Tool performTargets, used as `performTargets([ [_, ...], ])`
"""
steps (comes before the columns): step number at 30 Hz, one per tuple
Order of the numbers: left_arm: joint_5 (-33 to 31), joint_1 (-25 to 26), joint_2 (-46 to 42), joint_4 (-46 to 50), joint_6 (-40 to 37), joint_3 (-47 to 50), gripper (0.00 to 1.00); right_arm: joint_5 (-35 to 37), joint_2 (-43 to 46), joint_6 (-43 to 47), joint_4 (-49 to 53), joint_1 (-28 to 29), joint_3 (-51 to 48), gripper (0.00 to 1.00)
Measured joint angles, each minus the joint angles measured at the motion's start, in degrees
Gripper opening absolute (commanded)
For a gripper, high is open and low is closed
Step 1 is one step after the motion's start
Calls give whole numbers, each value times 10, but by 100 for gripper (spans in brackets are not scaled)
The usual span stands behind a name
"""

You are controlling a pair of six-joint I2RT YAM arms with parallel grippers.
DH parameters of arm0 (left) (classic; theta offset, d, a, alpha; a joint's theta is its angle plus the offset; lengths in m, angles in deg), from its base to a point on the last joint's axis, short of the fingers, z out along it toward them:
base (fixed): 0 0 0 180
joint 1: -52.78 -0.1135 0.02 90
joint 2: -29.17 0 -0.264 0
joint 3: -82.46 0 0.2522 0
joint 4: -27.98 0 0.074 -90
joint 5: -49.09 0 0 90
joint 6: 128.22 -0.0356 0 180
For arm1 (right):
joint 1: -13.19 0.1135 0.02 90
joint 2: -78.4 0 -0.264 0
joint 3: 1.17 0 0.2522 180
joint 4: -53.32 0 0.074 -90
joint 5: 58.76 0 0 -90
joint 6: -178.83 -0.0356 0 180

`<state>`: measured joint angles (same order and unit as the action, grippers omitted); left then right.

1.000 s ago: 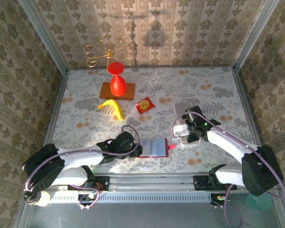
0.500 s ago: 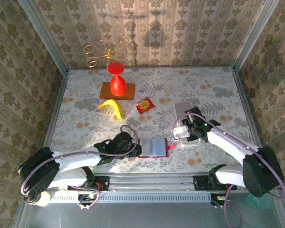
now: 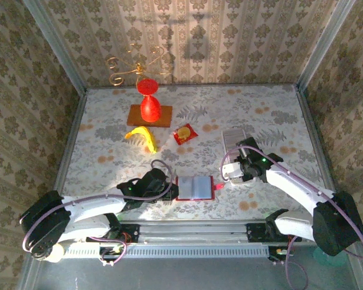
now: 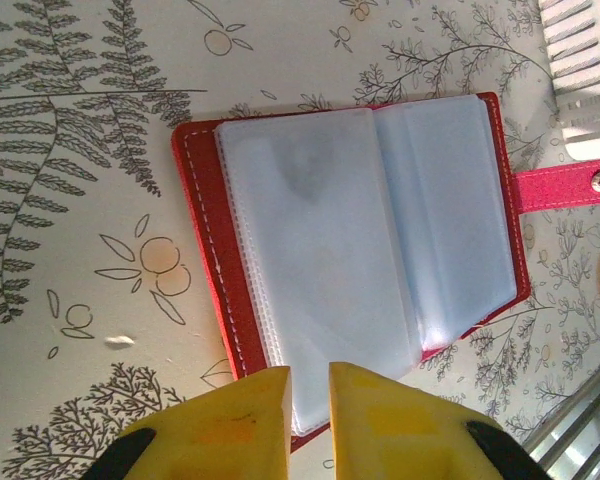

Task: Put the credit cards into the card holder
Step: Pick up the credit card from the storage box.

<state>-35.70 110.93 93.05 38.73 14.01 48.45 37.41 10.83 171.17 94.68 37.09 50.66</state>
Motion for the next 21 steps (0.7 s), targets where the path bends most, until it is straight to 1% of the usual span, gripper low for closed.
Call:
performTargets([
  [5, -3, 3, -4, 2, 2, 0, 17, 0, 14, -2, 9, 1, -3, 10],
  [10, -7, 4, -13, 10, 2, 0, 17, -1, 36, -15, 40, 10, -3, 5],
  [14, -12, 7, -22, 15, 2, 0, 18, -1, 59, -38, 77, 27, -2, 4],
  [17, -16, 7, -33, 27, 3, 0, 25, -2, 76, -75, 132, 47, 16, 2],
  [19, -20, 7, -42, 39, 4, 0, 27, -12, 92, -113, 170, 66, 37, 1],
  [21, -24, 7, -52, 48, 4, 0, 29, -24, 113, -170, 200, 92, 59, 0],
])
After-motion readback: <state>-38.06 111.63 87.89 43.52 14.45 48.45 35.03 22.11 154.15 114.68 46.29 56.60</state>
